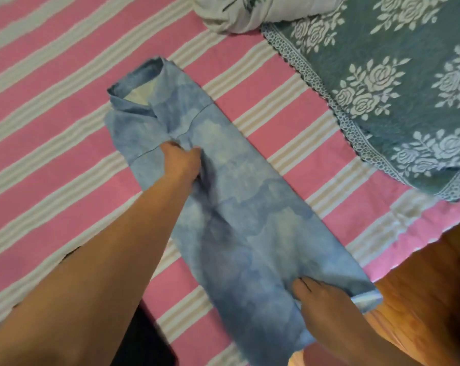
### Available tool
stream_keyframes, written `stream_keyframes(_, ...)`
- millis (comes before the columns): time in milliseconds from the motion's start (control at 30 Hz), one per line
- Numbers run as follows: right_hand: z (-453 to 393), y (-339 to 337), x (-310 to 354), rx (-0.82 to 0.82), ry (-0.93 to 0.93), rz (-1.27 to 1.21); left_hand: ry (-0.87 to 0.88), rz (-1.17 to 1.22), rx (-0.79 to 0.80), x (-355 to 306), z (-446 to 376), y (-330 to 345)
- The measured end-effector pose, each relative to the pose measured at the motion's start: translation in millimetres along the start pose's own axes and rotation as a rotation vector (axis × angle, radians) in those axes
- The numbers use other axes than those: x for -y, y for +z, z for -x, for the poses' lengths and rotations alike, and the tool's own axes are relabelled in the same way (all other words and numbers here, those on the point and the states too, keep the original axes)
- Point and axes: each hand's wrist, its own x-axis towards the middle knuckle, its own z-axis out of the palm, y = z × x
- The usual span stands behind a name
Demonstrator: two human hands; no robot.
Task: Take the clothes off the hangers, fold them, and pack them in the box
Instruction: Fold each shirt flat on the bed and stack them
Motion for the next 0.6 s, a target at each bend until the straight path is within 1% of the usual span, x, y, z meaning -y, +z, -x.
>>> stream_keyframes(33, 6, 3, -1, 0.036, 0.009, -0.014, 0.101, -0.119, -0.062, 7, -2, -2)
stream_keyframes(133, 17, 11, -4, 0.204, 0.054, -0.09, 0.455, -0.365, -0.3, 23, 19, -4)
stream_keyframes(167, 16, 11, -3, 0.235, 0.061, -0.108, 0.611, -0.493, -0.305, 32, 38, 3)
stream_keyframes(200, 15, 8, 0, 0.25, 0.055, -0.134, 0.799, -0.619, -0.197, 44, 61, 13)
stream_keyframes(233, 14, 2, 2, 0.261, 0.04, -0.139, 0.986, -0.735, -0.035, 59, 86, 24)
stream_keyframes(267, 16, -6, 2, 0.288, 0.016, -0.147, 1.111, -0.848, 0.122, 79, 110, 36)
stream_keyframes(300, 20, -14, 1, 0.291, 0.002, -0.136, 1.16, -0.958, 0.225, 104, 125, 43)
stream_keyframes(333, 16, -20, -1, 0.286, -0.024, -0.129, 1.168, -1.069, 0.259, 122, 126, 39)
stream_keyframes(367, 35, -32, -16, 0.295, 0.006, -0.067, 1.164, -1.118, 0.297, 143, 137, 47)
stream_keyframes(400, 40, -33, -31, 0.28, 0.046, -0.025, 1.16, -1.164, 0.292, 156, 132, 41)
stream_keyframes(467, 59, -42, -64, 0.304, 0.156, 0.067, 1.168, -1.183, 0.297, 166, 126, 37)
stream_keyframes(500, 67, -46, -79, 0.359, 0.168, 0.114, 1.189, -1.18, 0.304, 165, 125, 37)
stream_keyframes(567, 75, -46, -99, 0.417, 0.1, 0.162, 1.204, -1.167, 0.307, 163, 118, 37)
stream_keyframes(600, 75, -45, -104, 0.418, 0.072, 0.157, 1.205, -1.165, 0.321, 164, 117, 37)
